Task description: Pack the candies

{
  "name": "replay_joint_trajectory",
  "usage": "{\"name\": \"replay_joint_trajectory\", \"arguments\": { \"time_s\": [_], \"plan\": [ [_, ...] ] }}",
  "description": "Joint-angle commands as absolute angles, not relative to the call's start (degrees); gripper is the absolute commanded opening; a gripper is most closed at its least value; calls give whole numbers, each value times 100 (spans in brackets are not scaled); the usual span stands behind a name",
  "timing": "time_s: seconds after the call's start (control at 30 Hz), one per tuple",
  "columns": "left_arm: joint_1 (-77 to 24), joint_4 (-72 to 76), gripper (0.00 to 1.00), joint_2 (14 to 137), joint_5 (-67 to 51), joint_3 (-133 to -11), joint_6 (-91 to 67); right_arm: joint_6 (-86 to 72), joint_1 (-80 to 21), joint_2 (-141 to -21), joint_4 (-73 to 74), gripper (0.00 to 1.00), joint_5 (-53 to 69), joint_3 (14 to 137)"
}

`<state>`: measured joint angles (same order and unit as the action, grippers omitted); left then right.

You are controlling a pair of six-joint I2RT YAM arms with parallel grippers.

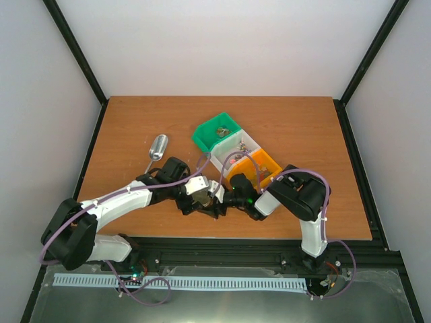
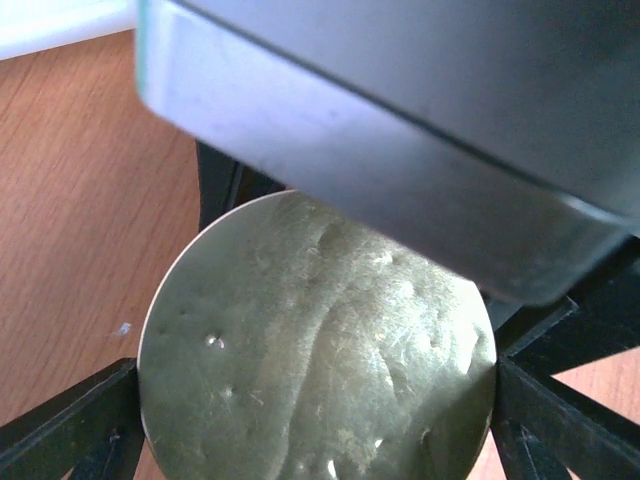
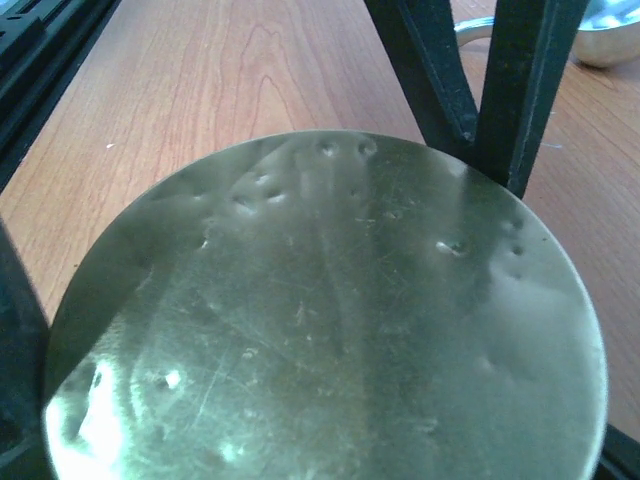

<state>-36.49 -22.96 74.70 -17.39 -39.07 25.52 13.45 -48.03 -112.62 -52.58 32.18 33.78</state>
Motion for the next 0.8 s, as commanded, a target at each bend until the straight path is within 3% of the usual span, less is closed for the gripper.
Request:
{"name": "replay_joint_trajectory", "arguments": {
  "time_s": [0.0,0.6,0.77],
  "plan": [
    [-3683,-2566,91,7545,-2514,-4083,3141,1418,-4869,-11315,-4577,43,3401,3154],
    [-3561,-4068,87,7705,-3277,-4378,6159,2002,-4869,-11108,-4214,43,3970,3006],
    [-3502,-4218,97,7875,-3346,-4750,5947,1906,-4867,-11122,-4222,43,3896,3049]
  ]
}}
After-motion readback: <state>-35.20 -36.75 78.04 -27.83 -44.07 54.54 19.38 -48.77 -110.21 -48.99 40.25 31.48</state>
